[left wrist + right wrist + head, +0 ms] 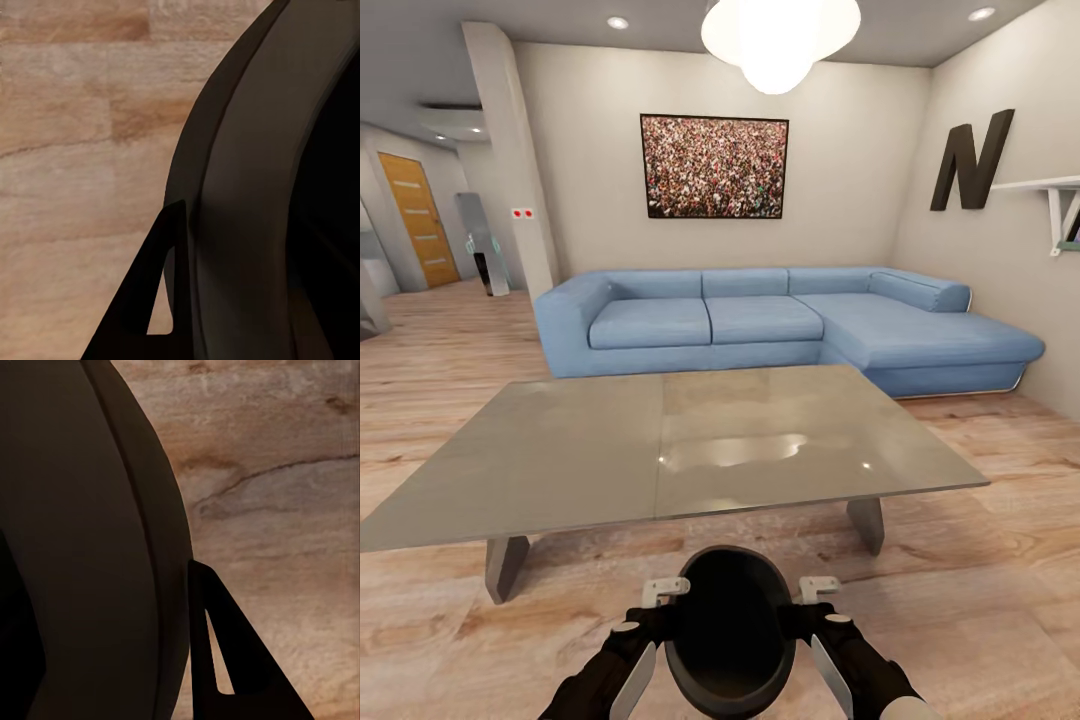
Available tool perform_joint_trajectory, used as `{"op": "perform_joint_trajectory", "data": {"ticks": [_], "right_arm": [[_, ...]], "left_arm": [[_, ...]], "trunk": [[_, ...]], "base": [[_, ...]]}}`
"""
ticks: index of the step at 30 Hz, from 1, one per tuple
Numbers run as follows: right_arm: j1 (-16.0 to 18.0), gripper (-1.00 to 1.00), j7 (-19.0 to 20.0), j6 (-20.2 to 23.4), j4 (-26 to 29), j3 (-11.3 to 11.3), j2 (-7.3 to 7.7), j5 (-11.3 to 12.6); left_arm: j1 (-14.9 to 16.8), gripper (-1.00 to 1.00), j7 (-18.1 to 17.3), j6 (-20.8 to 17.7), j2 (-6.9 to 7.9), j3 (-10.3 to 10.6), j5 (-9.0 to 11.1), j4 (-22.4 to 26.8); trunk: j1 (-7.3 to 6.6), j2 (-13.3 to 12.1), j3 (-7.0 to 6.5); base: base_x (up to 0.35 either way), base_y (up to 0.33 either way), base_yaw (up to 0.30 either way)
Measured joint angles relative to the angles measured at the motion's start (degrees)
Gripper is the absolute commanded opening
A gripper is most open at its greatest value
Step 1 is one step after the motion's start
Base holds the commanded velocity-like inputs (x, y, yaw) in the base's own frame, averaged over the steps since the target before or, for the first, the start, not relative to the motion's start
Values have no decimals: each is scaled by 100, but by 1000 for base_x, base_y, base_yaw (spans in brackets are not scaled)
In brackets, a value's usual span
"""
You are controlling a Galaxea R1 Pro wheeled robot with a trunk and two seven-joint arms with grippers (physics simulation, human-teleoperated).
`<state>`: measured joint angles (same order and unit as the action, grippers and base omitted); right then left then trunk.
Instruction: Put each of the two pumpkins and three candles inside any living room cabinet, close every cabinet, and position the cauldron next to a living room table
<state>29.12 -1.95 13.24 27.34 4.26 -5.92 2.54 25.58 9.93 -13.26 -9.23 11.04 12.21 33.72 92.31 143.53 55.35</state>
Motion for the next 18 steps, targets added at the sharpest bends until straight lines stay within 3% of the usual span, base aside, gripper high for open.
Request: {"op": "perform_joint_trajectory", "data": {"ticks": [18], "right_arm": [[2,-100,1,0,10,1,0,0]], "left_arm": [[-3,-100,3,-6,1,1,0,23]], "trunk": [[-1,0,0]], "base": [[58,0,0]]}}
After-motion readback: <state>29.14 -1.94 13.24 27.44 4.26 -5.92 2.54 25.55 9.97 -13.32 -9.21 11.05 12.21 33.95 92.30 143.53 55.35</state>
